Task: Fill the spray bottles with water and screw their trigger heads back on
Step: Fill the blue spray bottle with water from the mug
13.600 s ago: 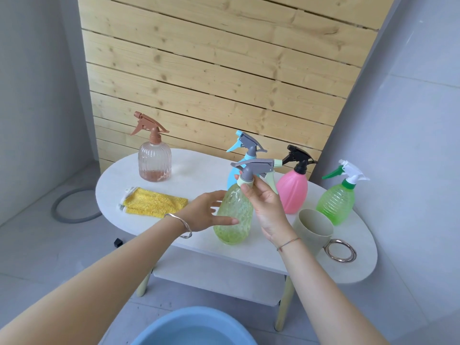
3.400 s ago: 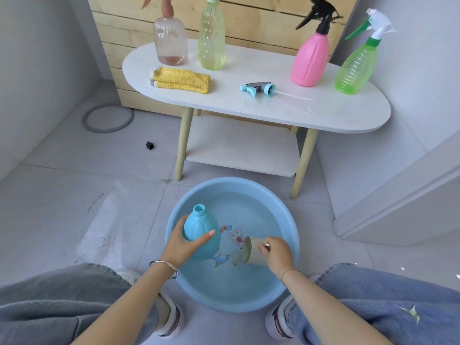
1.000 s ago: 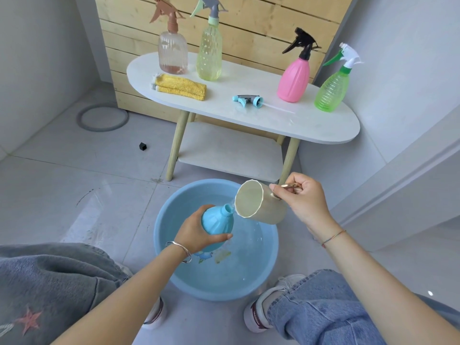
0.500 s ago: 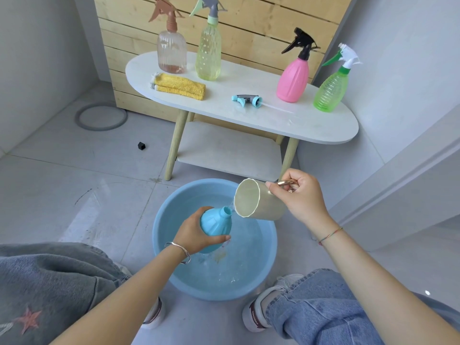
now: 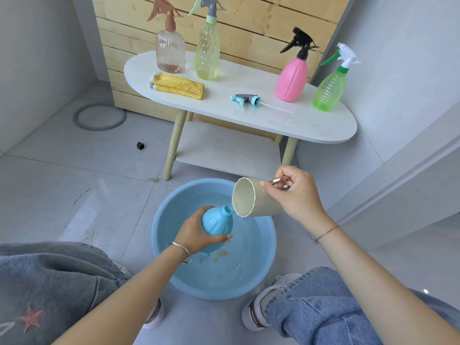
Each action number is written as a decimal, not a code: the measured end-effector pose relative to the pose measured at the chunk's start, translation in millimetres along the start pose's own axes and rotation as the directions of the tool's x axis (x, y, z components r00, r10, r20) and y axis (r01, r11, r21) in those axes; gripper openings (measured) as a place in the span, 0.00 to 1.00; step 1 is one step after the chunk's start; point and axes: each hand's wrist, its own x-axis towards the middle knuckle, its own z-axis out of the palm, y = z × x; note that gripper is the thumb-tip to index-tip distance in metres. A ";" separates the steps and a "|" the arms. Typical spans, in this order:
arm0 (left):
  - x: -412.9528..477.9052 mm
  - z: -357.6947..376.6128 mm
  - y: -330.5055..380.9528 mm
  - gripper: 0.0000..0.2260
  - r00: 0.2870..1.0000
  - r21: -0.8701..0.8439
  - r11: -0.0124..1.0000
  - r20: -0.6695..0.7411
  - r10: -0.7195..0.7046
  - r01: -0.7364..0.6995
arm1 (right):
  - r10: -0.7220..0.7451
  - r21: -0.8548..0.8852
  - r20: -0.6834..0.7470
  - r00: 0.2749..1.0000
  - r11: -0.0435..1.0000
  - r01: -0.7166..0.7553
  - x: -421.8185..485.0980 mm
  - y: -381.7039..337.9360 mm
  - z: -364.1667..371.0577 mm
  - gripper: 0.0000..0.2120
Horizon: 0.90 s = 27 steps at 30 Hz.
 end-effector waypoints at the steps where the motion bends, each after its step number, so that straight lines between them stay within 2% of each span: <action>1: -0.1 -0.1 0.6 0.33 1.000 -0.003 1.000 -0.001 0.000 0.000 | -0.014 -0.009 -0.002 1.000 1.000 0.014 -0.3 -0.8 0.2 0.18; 19: -1.6 3.4 0.8 0.33 1.000 -0.019 1.000 0.021 0.000 0.001 | -0.245 -0.129 0.056 0.968 0.960 0.250 1.9 -7.6 3.5 0.20; 27: -2.5 2.9 1.6 0.32 1.000 -0.035 0.999 0.009 -0.002 0.002 | -0.295 -0.167 0.081 0.952 0.938 0.305 3.0 -9.2 5.8 0.18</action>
